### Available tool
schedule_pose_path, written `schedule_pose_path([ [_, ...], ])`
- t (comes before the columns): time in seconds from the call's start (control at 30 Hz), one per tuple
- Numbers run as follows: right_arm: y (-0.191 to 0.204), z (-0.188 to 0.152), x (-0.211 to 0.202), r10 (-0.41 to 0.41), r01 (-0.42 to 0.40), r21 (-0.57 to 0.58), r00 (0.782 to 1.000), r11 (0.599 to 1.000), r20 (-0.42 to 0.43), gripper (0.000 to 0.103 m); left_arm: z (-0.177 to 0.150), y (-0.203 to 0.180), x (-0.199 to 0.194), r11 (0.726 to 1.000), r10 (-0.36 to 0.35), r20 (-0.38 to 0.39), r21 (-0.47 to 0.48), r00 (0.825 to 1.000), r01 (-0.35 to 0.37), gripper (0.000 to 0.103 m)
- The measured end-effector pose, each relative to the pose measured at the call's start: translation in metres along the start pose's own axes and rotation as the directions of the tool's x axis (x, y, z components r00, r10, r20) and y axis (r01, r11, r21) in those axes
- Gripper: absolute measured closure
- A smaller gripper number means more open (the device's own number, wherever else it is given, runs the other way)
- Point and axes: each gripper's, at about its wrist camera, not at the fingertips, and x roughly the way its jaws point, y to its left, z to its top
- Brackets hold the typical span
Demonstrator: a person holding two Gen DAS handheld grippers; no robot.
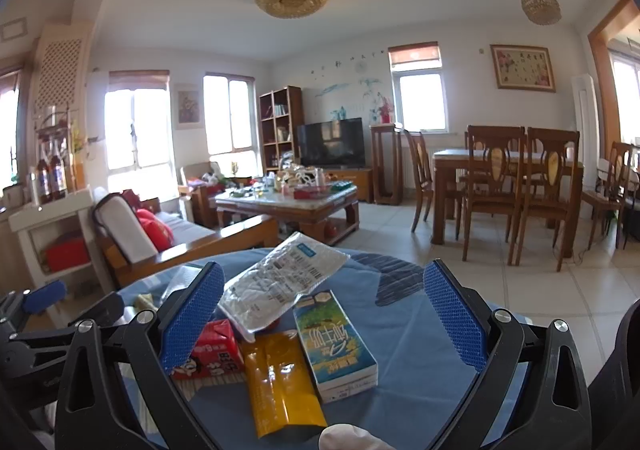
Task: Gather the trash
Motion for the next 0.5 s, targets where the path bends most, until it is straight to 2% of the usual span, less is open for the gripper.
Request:
schedule_pose_path([
  [0.5,-0.0005,-0.0005,0.0000,0.000,0.000,0.003,1.000,1.000,0.000,0.005,0.0005,-0.0023,0.0013,1.000,-0.001,0.001,0.003,1.000,0.001,0.005],
])
